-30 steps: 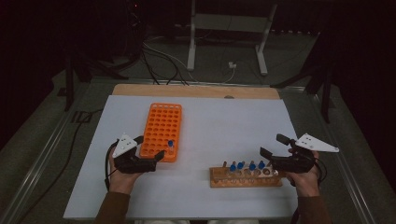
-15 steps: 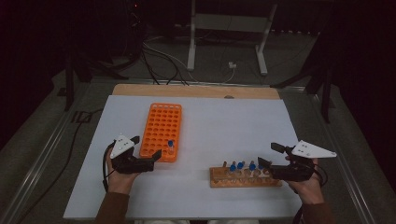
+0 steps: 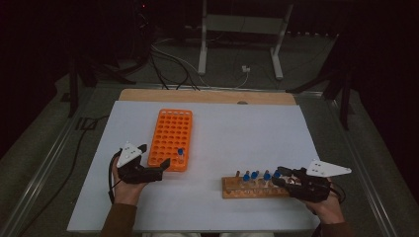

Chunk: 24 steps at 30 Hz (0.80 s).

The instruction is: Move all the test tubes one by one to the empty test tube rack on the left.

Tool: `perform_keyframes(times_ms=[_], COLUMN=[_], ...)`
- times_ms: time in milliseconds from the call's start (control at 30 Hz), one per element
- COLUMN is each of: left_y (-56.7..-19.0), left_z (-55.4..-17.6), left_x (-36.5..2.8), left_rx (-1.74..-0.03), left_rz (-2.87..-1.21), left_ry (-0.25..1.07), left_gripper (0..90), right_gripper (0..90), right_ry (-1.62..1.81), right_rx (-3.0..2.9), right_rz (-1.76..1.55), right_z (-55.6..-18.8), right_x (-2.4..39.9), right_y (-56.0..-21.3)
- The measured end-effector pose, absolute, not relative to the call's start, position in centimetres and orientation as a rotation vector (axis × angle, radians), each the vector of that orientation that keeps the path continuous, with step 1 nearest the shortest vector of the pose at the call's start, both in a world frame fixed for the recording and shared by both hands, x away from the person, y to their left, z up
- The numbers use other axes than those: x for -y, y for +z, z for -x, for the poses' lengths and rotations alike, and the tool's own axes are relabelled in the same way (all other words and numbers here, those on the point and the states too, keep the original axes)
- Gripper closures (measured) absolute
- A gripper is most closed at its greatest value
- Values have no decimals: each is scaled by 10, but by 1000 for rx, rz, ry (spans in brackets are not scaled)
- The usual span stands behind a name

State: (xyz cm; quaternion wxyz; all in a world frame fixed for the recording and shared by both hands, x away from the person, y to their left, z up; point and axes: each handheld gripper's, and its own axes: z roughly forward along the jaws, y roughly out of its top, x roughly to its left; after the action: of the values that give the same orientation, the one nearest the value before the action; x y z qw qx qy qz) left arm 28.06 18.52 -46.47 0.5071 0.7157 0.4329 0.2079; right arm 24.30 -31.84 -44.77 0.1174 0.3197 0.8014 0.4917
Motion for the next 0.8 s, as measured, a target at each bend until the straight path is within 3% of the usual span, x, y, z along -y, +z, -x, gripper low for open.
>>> perform_keyframes(times_ms=[233, 800], left_y=[-465, -465], left_z=[-281, -280], left_x=[-185, -186], left_rx=[-1042, -1048], left_rz=[-1727, -1722], left_ry=[499, 504], left_gripper=[5, 5], right_gripper=[729, 768], right_ry=[1414, 1391], right_rx=[-2399, -2395], right_rz=[-898, -876], right_z=[-241, -243], right_x=[314, 308], right_y=[-454, -457])
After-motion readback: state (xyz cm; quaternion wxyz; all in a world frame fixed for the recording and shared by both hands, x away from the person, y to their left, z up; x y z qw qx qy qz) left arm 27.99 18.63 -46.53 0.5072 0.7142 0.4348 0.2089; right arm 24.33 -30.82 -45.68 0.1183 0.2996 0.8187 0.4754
